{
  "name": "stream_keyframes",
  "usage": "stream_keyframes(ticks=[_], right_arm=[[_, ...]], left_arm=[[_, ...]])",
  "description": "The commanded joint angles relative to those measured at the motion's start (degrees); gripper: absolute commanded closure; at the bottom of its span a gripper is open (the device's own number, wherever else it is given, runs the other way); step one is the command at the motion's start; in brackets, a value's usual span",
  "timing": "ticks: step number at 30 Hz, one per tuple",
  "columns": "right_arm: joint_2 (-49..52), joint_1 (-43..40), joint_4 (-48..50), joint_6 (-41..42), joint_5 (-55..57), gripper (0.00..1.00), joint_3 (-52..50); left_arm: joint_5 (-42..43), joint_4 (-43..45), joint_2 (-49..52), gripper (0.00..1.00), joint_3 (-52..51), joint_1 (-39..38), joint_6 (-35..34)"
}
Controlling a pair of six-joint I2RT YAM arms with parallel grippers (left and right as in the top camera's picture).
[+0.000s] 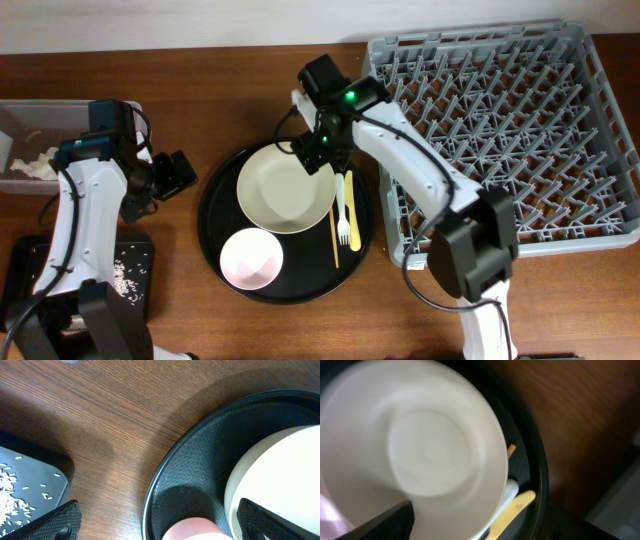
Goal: Sort waste into correct bins and load items into the dishwasher rack
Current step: 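Grasp the cream plate rim with the right gripper and lift it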
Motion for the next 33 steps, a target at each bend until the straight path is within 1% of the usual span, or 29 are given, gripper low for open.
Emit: stream_keyframes(ticks=[1, 2, 6, 7, 8, 10, 16, 19, 21, 22, 24, 25, 26, 27, 29, 30, 31, 33], right_arm=[[4.3, 0.2, 3.0, -8.3, 1.0, 0.16, -0.1], [5.2, 0.2, 3.6, -8.3, 1.4, 0.19, -0.1], [10.8, 0.3, 5.5, -8.3, 1.4, 0.21, -0.1], [11.5, 0.3, 5.7, -8.3, 1.4, 0.23, -0.1], [12.0, 0.3, 5.7, -8.3, 1.4, 0.25, -0.1], [12.5, 0.3, 5.7, -8.2, 1.4, 0.26, -0.1], [12.6, 0.6, 5.7, -8.2, -0.2, 0.28, -0.1], [12.6, 0.6, 5.7, -8.1, -0.2, 0.4, -0.1], [12.6, 0.6, 5.7, -8.1, -0.2, 0.53, -0.1], [12.6, 0.6, 5.7, -8.1, -0.2, 0.57, -0.1], [12.6, 0.6, 5.7, -8.1, -0.1, 0.69, -0.1], [12.6, 0.6, 5.7, -8.1, -0.1, 0.73, -0.1], [12.6, 0.5, 5.7, -8.1, -0.1, 0.81, -0.1], [12.6, 0.5, 5.7, -8.1, -0.1, 0.83, -0.1], [12.6, 0.5, 5.6, -8.1, -0.2, 0.82, -0.1], [12.6, 0.5, 5.5, -8.1, -0.2, 0.9, -0.1], [12.6, 0.5, 5.4, -8.1, -0.2, 0.96, -0.1], [12.5, 0.5, 5.4, -8.0, -0.2, 0.96, 0.0]], left_arm=[[0.6, 0.0, -0.5, 0.01, 1.0, 0.0, -0.1], [0.6, 0.0, -0.5, 0.0, 1.0, 0.0, -0.1], [0.6, 0.0, -0.5, 0.01, 1.0, 0.0, -0.1], [0.6, 0.0, -0.5, 0.01, 1.0, 0.0, -0.1], [0.6, 0.0, -0.5, 0.01, 1.0, 0.0, -0.1], [0.6, 0.0, -0.5, 0.01, 1.0, 0.0, -0.1], [0.6, 0.0, -0.5, 0.0, 1.0, 0.0, -0.1], [0.6, 0.0, -0.5, 0.01, 1.0, 0.0, -0.1], [0.6, 0.0, -0.5, 0.01, 1.0, 0.0, -0.1], [0.6, 0.0, -0.5, 0.01, 1.0, 0.0, -0.1], [0.6, 0.0, -0.5, 0.01, 1.0, 0.0, -0.1], [0.6, 0.0, -0.5, 0.01, 1.0, 0.0, -0.1], [0.6, 0.0, -0.5, 0.01, 1.0, 0.0, -0.1], [0.6, 0.0, -0.5, 0.01, 1.0, 0.0, -0.1], [0.6, 0.0, -0.5, 0.01, 1.0, 0.0, -0.1], [0.6, 0.0, -0.5, 0.01, 1.0, 0.0, -0.1], [0.6, 0.0, -0.5, 0.01, 1.0, 0.0, -0.1], [0.6, 0.0, -0.5, 0.0, 1.0, 0.0, -0.1]])
